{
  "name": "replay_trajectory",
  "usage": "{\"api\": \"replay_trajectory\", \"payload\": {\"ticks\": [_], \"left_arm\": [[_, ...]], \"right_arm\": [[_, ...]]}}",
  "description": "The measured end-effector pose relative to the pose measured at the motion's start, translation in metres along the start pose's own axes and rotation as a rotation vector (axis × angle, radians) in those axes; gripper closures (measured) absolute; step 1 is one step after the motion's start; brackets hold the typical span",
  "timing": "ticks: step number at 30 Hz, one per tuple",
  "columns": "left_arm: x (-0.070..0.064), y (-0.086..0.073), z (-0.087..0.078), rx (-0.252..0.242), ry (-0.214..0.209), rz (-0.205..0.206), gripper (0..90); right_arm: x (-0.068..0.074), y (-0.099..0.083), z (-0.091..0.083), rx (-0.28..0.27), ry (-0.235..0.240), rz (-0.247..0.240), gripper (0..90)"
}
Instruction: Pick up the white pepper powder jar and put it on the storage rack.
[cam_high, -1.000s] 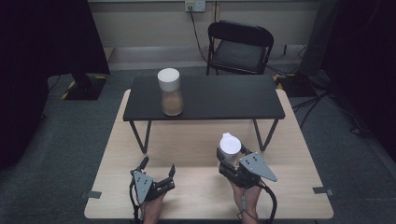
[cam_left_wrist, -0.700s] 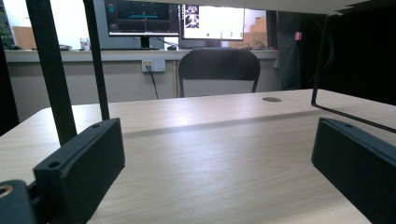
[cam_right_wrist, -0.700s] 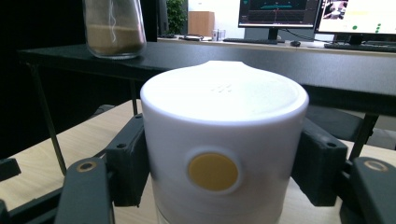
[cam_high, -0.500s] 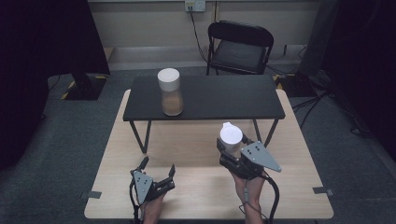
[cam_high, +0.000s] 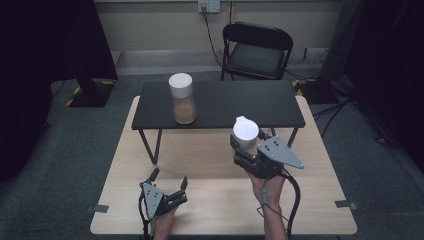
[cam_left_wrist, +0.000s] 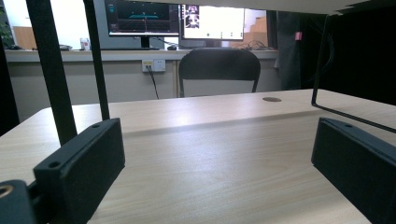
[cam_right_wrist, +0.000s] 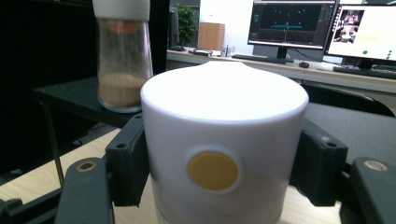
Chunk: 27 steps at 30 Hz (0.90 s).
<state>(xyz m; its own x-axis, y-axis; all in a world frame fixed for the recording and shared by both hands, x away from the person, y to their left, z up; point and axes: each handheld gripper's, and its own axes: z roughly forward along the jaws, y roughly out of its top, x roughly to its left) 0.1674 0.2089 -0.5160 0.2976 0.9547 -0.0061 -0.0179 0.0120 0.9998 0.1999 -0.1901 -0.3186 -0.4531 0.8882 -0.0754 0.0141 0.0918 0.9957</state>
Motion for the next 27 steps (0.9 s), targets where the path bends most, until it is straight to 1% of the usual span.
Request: {"api": "replay_trajectory", "payload": {"ticks": [3, 7, 11, 16, 21, 27], "left_arm": [[0.0, 0.0, 0.0, 0.0, 0.0, 0.0, 2.2], [0.0, 0.0, 0.0, 0.0, 0.0, 0.0, 2.1], [0.0, 0.0, 0.0, 0.001, 0.0, 0.0, 2.2], [0.0, 0.0, 0.0, 0.001, 0.0, 0.0, 2.2], [0.0, 0.0, 0.0, 0.002, 0.0, 0.001, 2.2], [0.0, 0.0, 0.0, 0.0, 0.0, 0.0, 2.2]], "right_arm": [[-0.004, 0.009, 0.003, -0.01, 0.014, 0.006, 30.1], [-0.004, 0.022, 0.009, -0.011, 0.019, -0.017, 30.0], [-0.004, 0.033, 0.015, -0.018, 0.028, -0.027, 30.1], [-0.005, 0.04, 0.027, -0.035, 0.036, -0.031, 30.1], [-0.004, 0.045, 0.039, -0.042, 0.029, -0.018, 30.1], [-0.004, 0.051, 0.054, -0.035, 0.001, -0.001, 30.1]]}}
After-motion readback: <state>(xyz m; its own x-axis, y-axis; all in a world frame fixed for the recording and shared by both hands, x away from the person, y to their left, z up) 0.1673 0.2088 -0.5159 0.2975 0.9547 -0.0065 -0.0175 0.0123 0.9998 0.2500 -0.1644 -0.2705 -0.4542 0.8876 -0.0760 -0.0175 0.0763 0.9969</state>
